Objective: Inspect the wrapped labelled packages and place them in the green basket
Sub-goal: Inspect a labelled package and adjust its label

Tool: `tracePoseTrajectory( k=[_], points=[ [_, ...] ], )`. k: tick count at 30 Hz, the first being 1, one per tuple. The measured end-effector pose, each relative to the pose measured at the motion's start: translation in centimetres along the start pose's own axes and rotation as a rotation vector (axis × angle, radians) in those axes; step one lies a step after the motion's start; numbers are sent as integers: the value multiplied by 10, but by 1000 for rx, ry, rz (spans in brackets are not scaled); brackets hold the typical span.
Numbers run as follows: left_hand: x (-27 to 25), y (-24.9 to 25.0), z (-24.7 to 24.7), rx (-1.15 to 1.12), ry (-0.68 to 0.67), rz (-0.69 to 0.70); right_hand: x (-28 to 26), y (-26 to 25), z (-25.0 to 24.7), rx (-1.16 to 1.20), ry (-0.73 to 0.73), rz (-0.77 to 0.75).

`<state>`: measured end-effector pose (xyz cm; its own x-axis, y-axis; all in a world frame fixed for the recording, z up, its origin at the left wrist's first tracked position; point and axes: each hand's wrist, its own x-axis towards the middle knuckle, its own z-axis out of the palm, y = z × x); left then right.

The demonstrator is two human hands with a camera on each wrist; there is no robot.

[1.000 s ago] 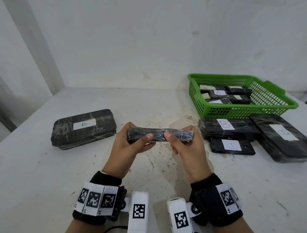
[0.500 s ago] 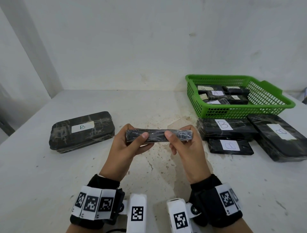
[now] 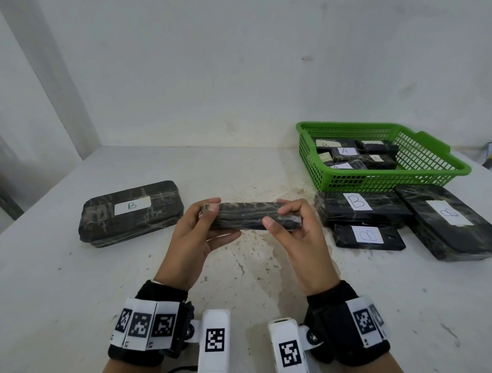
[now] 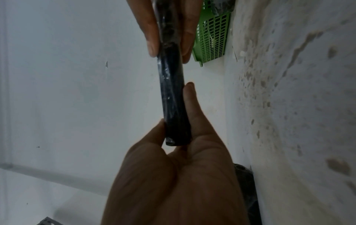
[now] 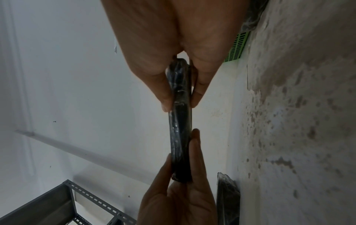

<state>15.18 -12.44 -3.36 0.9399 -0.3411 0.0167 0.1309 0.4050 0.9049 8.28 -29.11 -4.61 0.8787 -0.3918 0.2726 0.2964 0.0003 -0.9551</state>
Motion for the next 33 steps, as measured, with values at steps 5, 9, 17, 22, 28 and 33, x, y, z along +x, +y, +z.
tracePoseTrajectory(
  k=[5,9,17,22,28,33],
  points=[
    [1,0,-5,-39,-26,53,4,-1,2,245,22,109],
    [0,0,-3,-49,-43,76,5,-1,-1,203,80,133],
    [1,-4,-3,96,-29,136,3,-4,-2,252,47,124],
    [-2,-1,-1,60,-69,104,4,-4,-2,183,81,100],
    [-3,-4,1,155,-23,132,4,-3,0,167,79,92],
    [-4,-3,2,166,-7,152,1,-4,3,190,69,103]
  ],
)
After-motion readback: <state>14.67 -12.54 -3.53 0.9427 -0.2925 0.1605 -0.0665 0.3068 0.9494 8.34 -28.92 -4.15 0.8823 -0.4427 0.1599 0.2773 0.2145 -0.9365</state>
